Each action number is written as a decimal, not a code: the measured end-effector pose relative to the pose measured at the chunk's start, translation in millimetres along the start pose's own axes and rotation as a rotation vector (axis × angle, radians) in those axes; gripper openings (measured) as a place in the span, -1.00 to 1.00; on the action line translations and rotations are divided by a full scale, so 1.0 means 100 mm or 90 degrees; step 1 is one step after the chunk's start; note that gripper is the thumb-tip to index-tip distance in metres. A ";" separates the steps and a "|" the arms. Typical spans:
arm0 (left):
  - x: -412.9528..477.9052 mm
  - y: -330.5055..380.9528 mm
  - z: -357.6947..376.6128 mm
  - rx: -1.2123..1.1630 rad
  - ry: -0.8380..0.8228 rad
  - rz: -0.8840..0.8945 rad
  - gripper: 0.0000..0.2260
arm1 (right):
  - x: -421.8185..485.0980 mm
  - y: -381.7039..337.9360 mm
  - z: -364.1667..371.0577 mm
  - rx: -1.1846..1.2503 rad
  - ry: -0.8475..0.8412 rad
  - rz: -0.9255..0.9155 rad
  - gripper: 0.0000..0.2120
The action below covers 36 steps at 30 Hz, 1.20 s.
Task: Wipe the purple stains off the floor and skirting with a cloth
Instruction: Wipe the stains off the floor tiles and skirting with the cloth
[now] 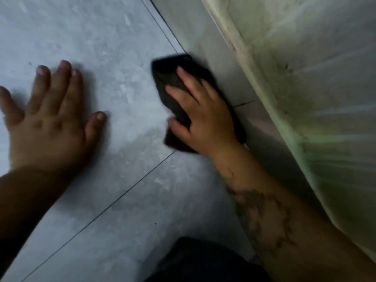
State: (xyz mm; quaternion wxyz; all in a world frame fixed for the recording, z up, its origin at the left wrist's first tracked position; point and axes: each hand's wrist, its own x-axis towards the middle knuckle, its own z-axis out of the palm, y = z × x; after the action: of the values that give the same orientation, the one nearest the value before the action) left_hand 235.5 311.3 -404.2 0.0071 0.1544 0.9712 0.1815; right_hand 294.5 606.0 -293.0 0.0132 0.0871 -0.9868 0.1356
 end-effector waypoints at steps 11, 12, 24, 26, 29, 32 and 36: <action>-0.11 0.42 -0.43 -0.039 -0.042 -0.017 -0.37 | -1.09 0.18 -0.18 -0.033 -0.082 0.069 -0.49; -0.12 0.43 -0.43 -0.046 -0.033 -0.021 -0.37 | -1.09 0.19 -0.16 -0.040 -0.073 0.066 -0.49; -0.12 0.44 -0.39 0.021 -0.029 0.004 -0.36 | 1.27 -0.60 0.35 -0.074 0.038 0.133 -0.44; -0.13 0.45 -0.42 0.023 -0.029 0.008 -0.36 | 0.89 -0.66 0.32 -0.046 0.020 0.085 -0.45; -0.14 0.48 -0.44 0.011 -0.018 -0.003 -0.37 | -0.07 -0.55 0.16 0.018 -0.022 0.013 -0.49; -0.14 0.55 -0.49 0.025 -0.017 -0.024 -0.38 | -0.79 -0.29 0.05 -0.057 -0.040 0.095 -0.45; -0.16 0.61 -0.52 0.086 -0.004 -0.047 -0.38 | -0.50 -0.36 0.13 -0.076 -0.045 0.199 -0.29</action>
State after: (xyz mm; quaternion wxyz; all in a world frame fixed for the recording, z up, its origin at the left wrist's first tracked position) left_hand 265.0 342.0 -335.0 0.0064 0.1192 0.9862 0.1145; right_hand 350.2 576.8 -298.6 -0.0379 -0.0635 -0.9945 0.0742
